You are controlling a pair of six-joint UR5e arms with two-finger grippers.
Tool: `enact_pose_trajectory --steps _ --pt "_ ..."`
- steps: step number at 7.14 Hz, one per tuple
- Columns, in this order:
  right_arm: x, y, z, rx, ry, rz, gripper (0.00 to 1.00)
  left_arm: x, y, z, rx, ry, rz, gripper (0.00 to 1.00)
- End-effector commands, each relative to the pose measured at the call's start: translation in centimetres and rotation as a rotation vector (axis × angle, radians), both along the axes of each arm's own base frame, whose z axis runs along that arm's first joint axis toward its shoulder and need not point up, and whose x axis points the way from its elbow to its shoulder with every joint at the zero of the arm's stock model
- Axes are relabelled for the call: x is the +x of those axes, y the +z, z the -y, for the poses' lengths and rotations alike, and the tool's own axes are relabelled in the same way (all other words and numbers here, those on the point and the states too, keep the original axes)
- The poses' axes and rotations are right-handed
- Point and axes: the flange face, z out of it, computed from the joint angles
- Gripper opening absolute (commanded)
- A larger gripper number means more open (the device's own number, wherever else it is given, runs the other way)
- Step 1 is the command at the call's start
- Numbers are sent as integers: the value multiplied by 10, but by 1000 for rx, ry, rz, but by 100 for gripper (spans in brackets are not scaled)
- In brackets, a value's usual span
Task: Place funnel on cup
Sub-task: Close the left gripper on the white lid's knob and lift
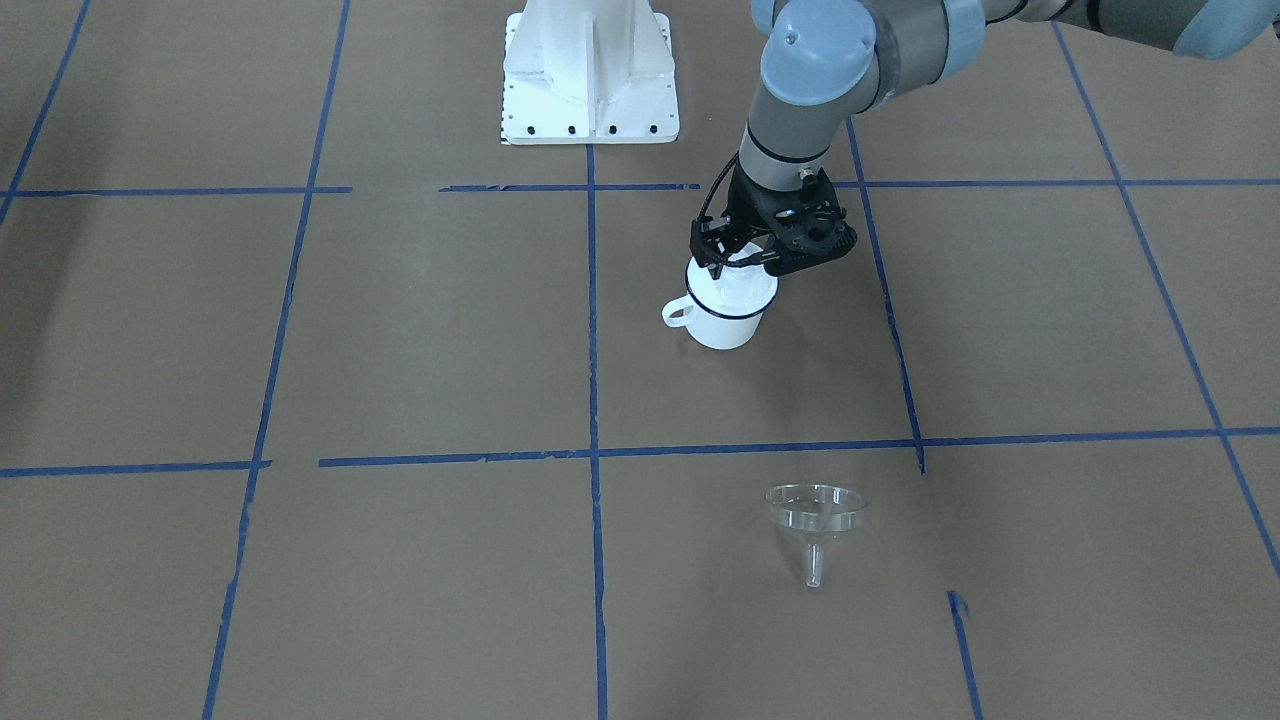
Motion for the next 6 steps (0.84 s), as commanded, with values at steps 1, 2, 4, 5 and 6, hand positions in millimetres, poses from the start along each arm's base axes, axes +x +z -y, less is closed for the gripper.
enact_pose_trajectory --steps 1,2,4,5,6 --pt "0 0 0 0 0 0 100 -2 -3 -2 1 5 -9 0" --pt "0 0 0 0 0 0 100 -3 -4 -2 0 5 -12 0" --pt "0 0 0 0 0 0 100 -12 -12 -2 9 -6 -25 0" --pt "0 0 0 0 0 0 100 -40 -27 3 14 -40 -28 0" --pt "0 0 0 0 0 0 100 -77 -43 2 16 -76 -20 0"
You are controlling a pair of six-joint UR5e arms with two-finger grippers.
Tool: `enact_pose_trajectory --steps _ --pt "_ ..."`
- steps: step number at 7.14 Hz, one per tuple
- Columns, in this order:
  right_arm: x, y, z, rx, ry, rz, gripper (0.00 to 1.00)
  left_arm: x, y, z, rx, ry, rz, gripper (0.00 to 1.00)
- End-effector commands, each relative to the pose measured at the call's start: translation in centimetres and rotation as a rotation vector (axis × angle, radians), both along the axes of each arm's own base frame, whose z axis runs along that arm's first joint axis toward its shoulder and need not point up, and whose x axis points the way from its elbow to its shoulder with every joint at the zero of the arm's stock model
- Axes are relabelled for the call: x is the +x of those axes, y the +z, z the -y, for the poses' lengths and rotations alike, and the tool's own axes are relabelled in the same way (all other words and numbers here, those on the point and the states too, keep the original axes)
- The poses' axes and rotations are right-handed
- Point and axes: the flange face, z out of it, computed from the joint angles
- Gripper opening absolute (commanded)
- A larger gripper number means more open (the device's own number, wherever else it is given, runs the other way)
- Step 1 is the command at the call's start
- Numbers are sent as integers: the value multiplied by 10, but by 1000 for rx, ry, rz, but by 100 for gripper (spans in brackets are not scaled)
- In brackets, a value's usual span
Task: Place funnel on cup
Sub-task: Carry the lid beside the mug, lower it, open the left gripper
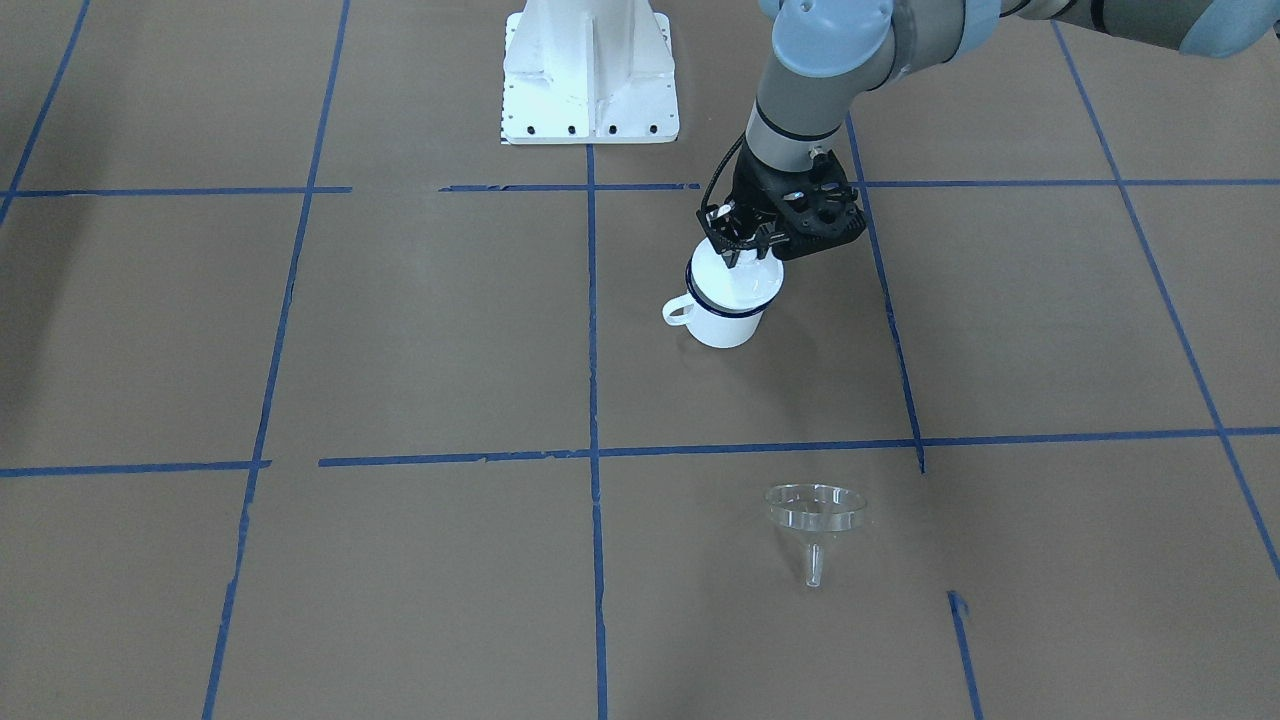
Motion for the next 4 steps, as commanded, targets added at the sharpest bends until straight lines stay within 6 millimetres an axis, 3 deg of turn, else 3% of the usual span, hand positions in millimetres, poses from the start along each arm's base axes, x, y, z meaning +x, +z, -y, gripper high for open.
enact_pose_trajectory --steps 1,2,3,4 --pt "0 0 0 0 0 0 100 -76 -16 16 14 -98 -2 0" --pt "0 1 0 -2 0 0 100 -84 17 12 6 -92 26 0" --pt "0 1 0 -2 0 0 100 -101 58 -5 28 -61 29 0" --pt "0 0 0 0 0 0 100 -93 81 -6 -13 -70 45 0"
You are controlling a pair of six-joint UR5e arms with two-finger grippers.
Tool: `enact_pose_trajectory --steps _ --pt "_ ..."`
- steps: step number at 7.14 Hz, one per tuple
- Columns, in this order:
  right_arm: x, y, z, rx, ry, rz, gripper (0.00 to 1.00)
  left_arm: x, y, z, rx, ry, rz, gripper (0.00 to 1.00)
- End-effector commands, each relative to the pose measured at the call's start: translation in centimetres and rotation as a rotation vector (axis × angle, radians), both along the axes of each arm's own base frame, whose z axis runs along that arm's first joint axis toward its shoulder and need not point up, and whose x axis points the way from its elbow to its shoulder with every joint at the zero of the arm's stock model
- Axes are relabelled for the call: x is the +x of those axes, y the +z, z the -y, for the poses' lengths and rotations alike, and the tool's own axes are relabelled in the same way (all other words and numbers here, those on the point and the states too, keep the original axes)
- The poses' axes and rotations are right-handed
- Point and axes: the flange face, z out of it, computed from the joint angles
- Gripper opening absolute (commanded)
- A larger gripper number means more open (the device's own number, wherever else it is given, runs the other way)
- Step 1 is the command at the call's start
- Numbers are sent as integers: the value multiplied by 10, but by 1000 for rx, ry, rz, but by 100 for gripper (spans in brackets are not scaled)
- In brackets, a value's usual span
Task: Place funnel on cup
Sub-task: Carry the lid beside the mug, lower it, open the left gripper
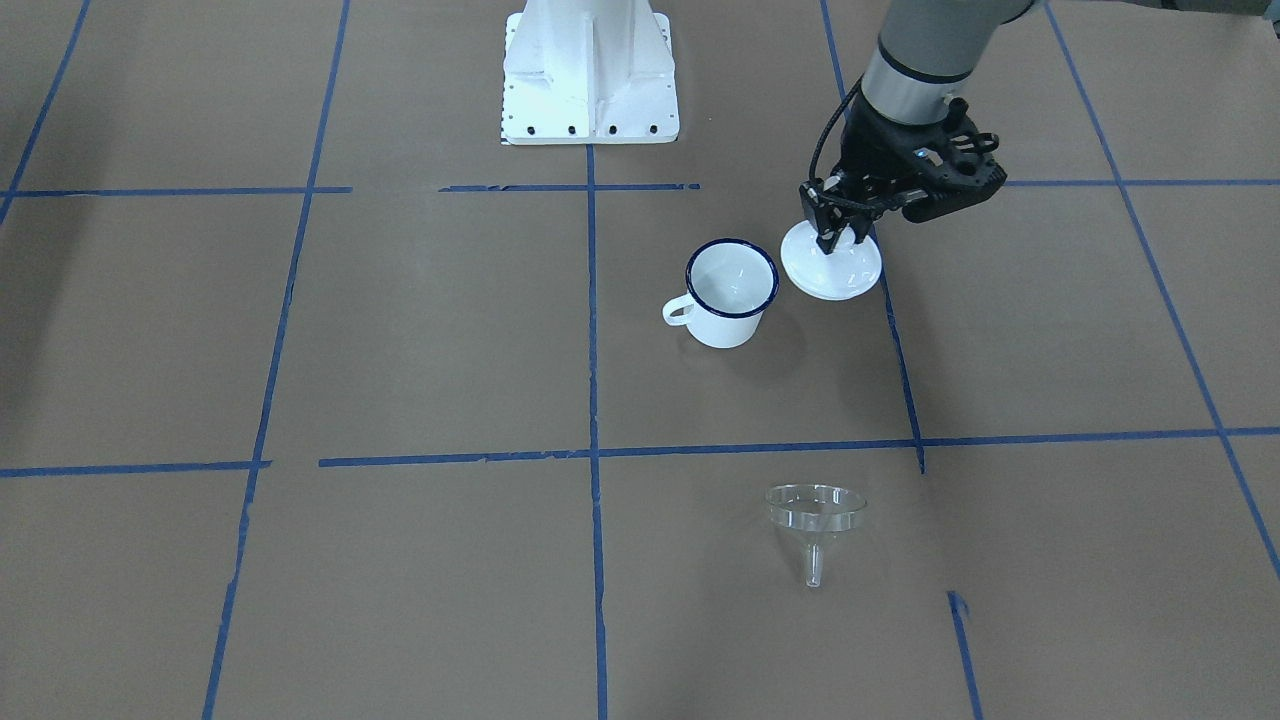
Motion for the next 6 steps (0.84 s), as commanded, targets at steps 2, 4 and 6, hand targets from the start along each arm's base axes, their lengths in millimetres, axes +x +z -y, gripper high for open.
enact_pose_trajectory --steps 2,4,6 --pt "0 -1 0 1 0 0 100 44 86 -1 -133 6 -92 0" --pt "0 -1 0 1 0 0 100 76 119 1 -150 3 -117 0" --pt "0 -1 0 1 0 0 100 71 137 -6 -165 5 -92 0"
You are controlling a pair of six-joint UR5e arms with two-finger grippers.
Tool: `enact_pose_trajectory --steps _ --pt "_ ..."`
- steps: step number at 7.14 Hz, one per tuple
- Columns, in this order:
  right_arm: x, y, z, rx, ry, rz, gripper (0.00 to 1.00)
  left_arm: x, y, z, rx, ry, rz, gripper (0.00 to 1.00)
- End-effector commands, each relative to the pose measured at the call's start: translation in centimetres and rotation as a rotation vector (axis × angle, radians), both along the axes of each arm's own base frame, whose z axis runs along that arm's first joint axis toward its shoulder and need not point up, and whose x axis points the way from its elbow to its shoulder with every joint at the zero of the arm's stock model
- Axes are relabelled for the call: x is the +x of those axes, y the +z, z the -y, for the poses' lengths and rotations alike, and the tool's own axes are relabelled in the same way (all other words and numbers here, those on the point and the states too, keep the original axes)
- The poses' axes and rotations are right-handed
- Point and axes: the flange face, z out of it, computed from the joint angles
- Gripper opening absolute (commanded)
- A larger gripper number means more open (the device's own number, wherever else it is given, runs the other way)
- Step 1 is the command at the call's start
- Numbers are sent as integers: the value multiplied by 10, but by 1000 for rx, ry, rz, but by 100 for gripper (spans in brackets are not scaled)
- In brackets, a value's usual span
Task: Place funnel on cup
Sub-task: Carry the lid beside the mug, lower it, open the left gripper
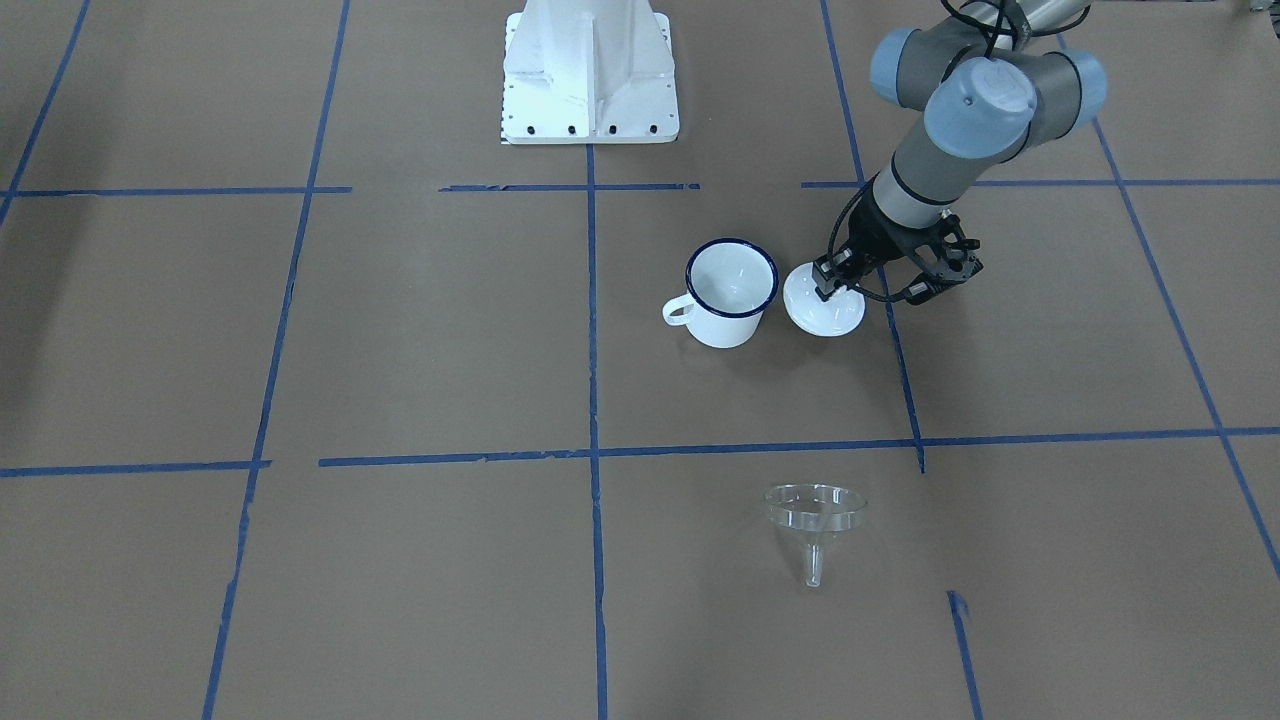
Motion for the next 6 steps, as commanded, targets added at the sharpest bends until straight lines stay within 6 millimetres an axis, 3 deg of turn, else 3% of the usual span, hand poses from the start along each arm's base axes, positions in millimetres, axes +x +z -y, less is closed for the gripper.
enact_pose_trajectory --steps 1,3,4,5,6 --pt "0 0 0 0 0 0 100 0 20 -7 -21 7 26 0" --pt "0 0 0 0 0 0 100 6 28 -10 -30 19 39 0" --pt "0 0 0 0 0 0 100 5 28 -11 -29 19 38 81" --pt "0 0 0 0 0 0 100 3 23 -11 -32 17 34 100" --pt "0 0 0 0 0 0 100 -3 21 -6 -46 4 52 100"
